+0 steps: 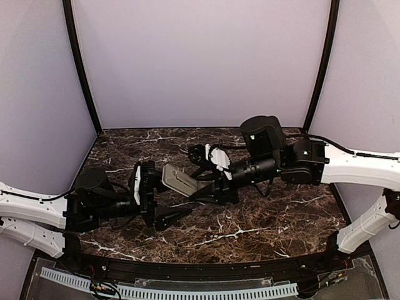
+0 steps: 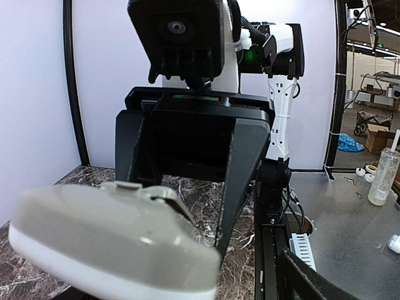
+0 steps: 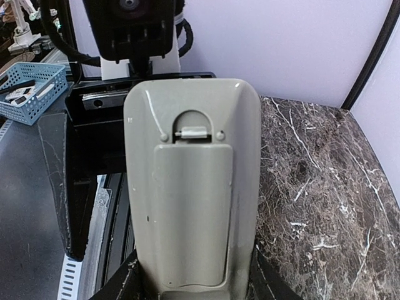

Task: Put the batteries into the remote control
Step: Pass from the right arm to the left

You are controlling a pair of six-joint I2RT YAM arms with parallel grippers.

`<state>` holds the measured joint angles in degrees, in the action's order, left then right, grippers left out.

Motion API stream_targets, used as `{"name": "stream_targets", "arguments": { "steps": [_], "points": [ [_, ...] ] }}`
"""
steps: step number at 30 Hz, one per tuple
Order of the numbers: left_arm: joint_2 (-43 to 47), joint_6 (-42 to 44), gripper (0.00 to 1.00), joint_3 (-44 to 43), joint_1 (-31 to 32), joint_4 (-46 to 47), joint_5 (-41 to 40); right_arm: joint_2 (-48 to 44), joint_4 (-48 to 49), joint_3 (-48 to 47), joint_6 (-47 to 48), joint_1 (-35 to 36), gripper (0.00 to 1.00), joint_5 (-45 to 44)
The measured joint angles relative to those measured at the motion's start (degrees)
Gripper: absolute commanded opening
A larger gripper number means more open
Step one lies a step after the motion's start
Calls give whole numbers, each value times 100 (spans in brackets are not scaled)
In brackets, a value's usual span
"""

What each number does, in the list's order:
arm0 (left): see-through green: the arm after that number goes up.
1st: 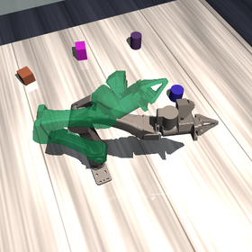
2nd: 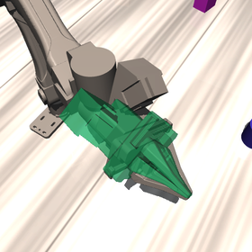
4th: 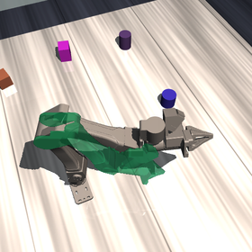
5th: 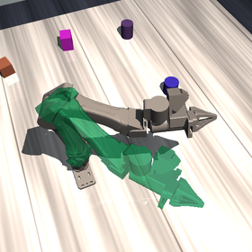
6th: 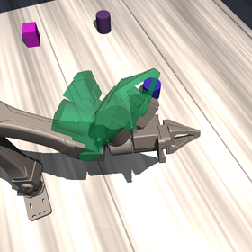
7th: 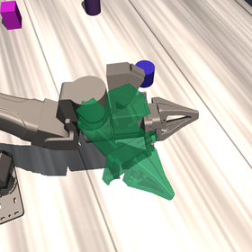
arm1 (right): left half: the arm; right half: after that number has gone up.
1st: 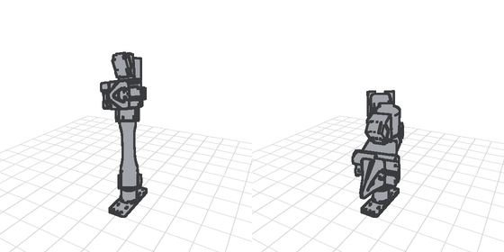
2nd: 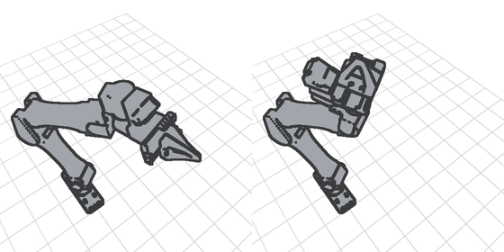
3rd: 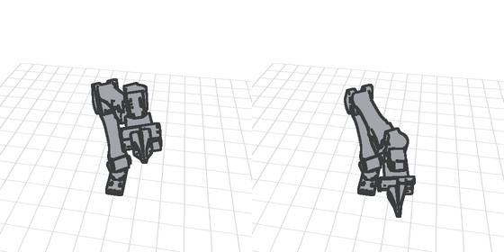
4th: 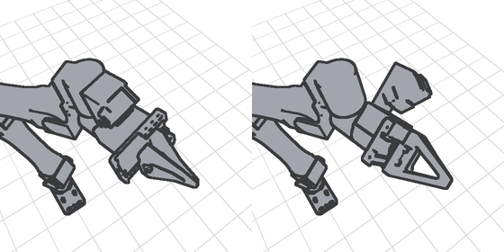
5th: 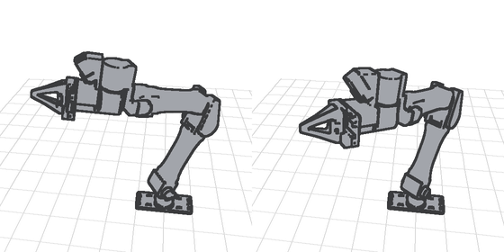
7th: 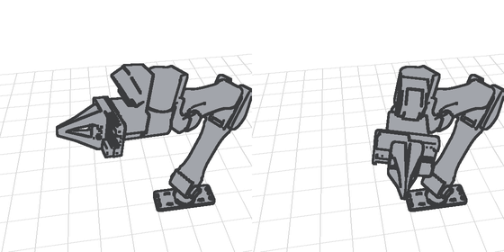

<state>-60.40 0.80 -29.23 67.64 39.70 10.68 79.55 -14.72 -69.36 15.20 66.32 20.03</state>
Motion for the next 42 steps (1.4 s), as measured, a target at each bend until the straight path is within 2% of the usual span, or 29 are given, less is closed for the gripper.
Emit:
{"name": "stream_targets", "arguments": {
  "steps": [6, 12, 16, 19, 23, 31, 35, 39, 40, 42],
  "points": [
    [120, 4, 91, -17, -177, 57, -7, -138, 0, 0, 85, 7, 32, 254],
    [170, 11, 93, -254, -293, 50, 76, -208, 0, 0, 146, 9, 32, 387],
    [149, -2, 86, -332, -293, 116, 232, -205, -2, 0, 168, 17, 31, 428],
    [76, -85, 73, -358, -293, 153, 387, -205, -2, 0, 168, 33, 31, 442],
    [-24, -195, 64, -358, -293, 170, 577, -205, -2, 0, 170, 35, 31, 444],
    [-199, -348, 61, -555, -306, 140, 992, -205, 0, 0, 186, 39, 31, 472],
    [-192, -337, 44, -555, -321, 140, 990, -205, -9, -2, 151, 39, 31, 498],
    [-181, -188, 17, -555, -334, 129, 964, -205, -4, -4, 42, 39, 31, 466],
    [-177, -186, 14, -555, -334, 125, 966, -205, -2, -4, 44, 39, 31, 466],
    [-173, -186, 5, -555, -334, 116, 966, -205, -4, -4, 39, 39, 37, 466]
  ]
}}
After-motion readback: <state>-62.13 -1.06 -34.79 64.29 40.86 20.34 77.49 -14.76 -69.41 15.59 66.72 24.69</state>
